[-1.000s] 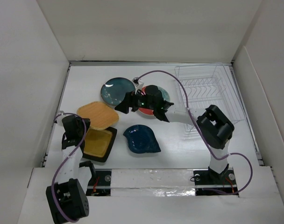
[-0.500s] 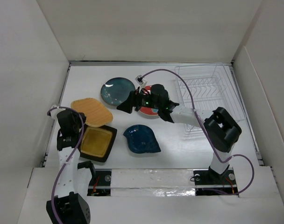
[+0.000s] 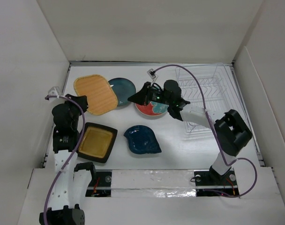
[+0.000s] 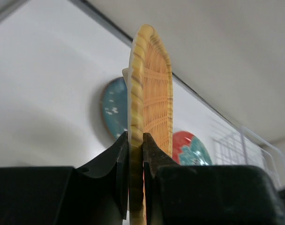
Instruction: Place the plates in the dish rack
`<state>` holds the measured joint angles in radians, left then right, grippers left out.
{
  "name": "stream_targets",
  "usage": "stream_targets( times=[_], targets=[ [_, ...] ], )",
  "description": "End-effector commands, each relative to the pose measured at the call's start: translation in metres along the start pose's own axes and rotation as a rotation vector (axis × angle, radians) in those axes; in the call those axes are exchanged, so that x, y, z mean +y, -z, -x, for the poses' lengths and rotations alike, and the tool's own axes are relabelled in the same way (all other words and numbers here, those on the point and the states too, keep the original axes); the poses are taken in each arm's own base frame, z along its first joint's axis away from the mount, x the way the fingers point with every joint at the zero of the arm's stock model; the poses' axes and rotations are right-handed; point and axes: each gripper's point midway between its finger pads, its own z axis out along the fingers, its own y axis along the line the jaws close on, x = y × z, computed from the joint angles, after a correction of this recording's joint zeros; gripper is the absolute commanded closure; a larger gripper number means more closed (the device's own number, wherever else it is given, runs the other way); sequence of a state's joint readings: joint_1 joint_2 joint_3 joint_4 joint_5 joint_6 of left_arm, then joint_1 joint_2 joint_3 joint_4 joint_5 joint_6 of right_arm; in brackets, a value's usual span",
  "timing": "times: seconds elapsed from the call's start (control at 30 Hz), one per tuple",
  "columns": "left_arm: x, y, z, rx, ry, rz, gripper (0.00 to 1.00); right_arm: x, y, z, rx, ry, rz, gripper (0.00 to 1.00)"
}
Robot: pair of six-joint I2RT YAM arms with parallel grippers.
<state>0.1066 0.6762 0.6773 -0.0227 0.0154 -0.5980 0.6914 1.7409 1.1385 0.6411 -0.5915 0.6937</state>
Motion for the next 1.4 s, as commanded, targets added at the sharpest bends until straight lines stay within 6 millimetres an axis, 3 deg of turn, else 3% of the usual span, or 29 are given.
stream_targets(
  times=[0.0,0.03,0.07,0.1,0.17,0.2,0.37,0.53,0.57,0.73,0.8,0.93,0.97,1.0,1.07,1.1,1.13,1.2,1.23,1.27,1.3,1.37],
  targets=[
    [-0.086,0.022,0.031,-0.076,-0.014,-0.399,1.0,0.028,0.013,0.024,-0.06,0.06,0.08,0.75],
    [-0.096,0.026,0.027,-0.062,-0.012,-0.46,1.0,0.027,0.021,0.028,-0.073,0.067,0.07,0.44],
    [-0.105,0.033,0.012,-0.002,-0.001,-0.538,1.0,0.026,0.026,0.03,-0.076,0.071,0.065,0.33],
    [-0.118,0.04,0.016,-0.021,-0.005,-0.617,1.0,0.021,0.034,0.034,-0.078,0.086,0.056,0.27],
    [-0.134,0.055,-0.003,0.057,-0.001,-0.751,1.0,0.02,0.048,0.036,-0.081,0.105,0.035,0.17],
    [-0.146,0.064,0.003,0.044,0.017,-0.827,1.0,0.012,0.055,0.042,-0.093,0.135,0.005,0.15],
    [-0.172,0.095,-0.007,0.092,0.032,-1.021,1.0,-0.004,0.083,0.051,-0.115,0.185,-0.11,0.07],
    [-0.181,0.104,-0.018,0.127,0.053,-1.111,1.0,-0.011,0.086,0.037,-0.081,0.172,-0.114,0.07],
    [-0.184,0.109,-0.022,0.161,0.07,-1.137,1.0,-0.004,0.083,0.036,-0.092,0.185,-0.083,0.07],
    [-0.182,0.108,-0.038,0.208,0.107,-1.172,1.0,0.027,0.069,0.012,-0.041,0.184,0.09,0.15],
    [-0.179,0.105,-0.045,0.22,0.103,-1.166,1.0,0.043,0.065,0.009,-0.032,0.201,0.168,0.29],
    [-0.175,0.098,-0.053,0.24,0.094,-1.13,1.0,0.055,0.062,0.006,-0.034,0.181,0.242,0.74],
    [-0.176,0.095,-0.055,0.244,0.086,-1.114,1.0,0.056,0.062,0.006,-0.04,0.183,0.248,0.9],
    [-0.174,0.087,-0.058,0.273,0.08,-1.062,0.99,0.055,0.062,0.007,-0.043,0.171,0.242,0.98],
    [-0.174,0.081,-0.061,0.264,0.028,-1.026,0.75,0.049,0.065,0.011,-0.044,0.158,0.203,1.0],
    [-0.175,0.08,-0.063,0.291,0.016,-0.999,0.48,0.043,0.067,0.019,-0.067,0.166,0.17,1.0],
    [-0.18,0.079,-0.056,0.263,-0.027,-0.997,0.42,0.03,0.074,0.026,-0.076,0.152,0.114,1.0],
    [-0.183,0.084,-0.06,0.289,-0.054,-0.986,0.32,0.023,0.09,0.051,-0.152,0.173,0.033,1.0],
    [-0.186,0.087,-0.059,0.287,-0.067,-0.992,0.31,0.019,0.099,0.06,-0.182,0.177,-0.001,1.0],
    [-0.188,0.09,-0.055,0.266,-0.092,-0.997,0.29,0.004,0.114,0.074,-0.214,0.166,-0.072,1.0],
    [-0.192,0.099,-0.048,0.247,-0.103,-1.008,0.27,0.004,0.128,0.093,-0.279,0.195,-0.126,1.0],
    [-0.197,0.107,-0.043,0.204,-0.144,-1.018,0.26,-0.014,0.152,0.109,-0.327,0.191,-0.246,1.0]
  ],
)
